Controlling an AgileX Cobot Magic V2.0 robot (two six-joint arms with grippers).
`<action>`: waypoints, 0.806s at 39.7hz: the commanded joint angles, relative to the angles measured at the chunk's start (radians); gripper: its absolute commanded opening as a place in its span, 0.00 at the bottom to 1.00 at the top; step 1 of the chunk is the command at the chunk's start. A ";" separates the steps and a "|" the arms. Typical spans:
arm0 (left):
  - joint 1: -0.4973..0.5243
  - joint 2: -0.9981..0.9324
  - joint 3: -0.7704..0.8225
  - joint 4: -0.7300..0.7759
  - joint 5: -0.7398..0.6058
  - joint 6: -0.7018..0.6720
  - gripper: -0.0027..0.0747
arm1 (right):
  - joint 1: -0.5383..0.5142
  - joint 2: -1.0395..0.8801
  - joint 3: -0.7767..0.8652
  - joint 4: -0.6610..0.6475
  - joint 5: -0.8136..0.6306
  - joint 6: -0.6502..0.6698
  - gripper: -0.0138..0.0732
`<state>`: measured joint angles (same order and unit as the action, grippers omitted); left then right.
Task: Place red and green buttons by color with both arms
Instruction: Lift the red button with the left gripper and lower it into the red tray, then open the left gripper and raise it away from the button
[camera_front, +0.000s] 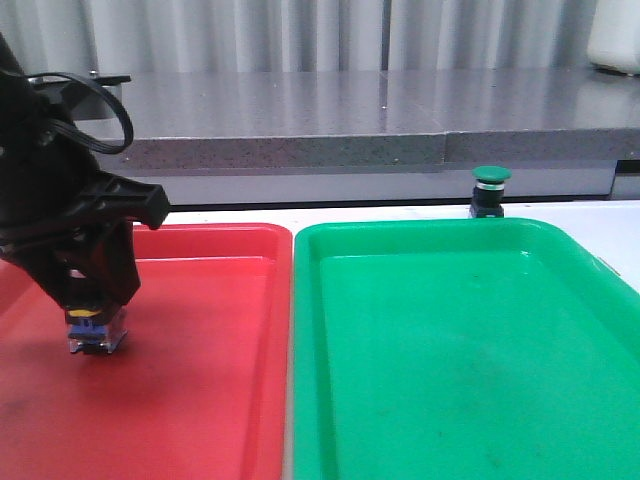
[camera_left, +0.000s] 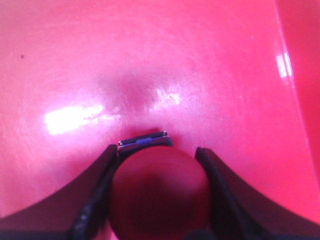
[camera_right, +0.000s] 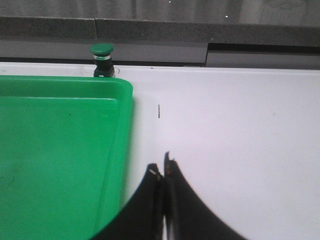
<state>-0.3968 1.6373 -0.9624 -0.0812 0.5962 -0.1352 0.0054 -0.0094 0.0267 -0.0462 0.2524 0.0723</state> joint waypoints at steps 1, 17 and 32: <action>-0.009 -0.040 -0.011 -0.013 -0.036 -0.012 0.17 | -0.006 -0.017 -0.006 0.000 -0.076 -0.004 0.02; -0.009 -0.040 -0.028 -0.027 -0.005 -0.012 0.77 | -0.006 -0.017 -0.006 0.000 -0.076 -0.004 0.02; -0.009 -0.177 -0.076 -0.012 0.095 -0.006 0.59 | -0.006 -0.017 -0.006 0.000 -0.076 -0.004 0.02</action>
<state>-0.3968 1.5389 -1.0097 -0.0963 0.6782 -0.1352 0.0054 -0.0094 0.0267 -0.0462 0.2524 0.0723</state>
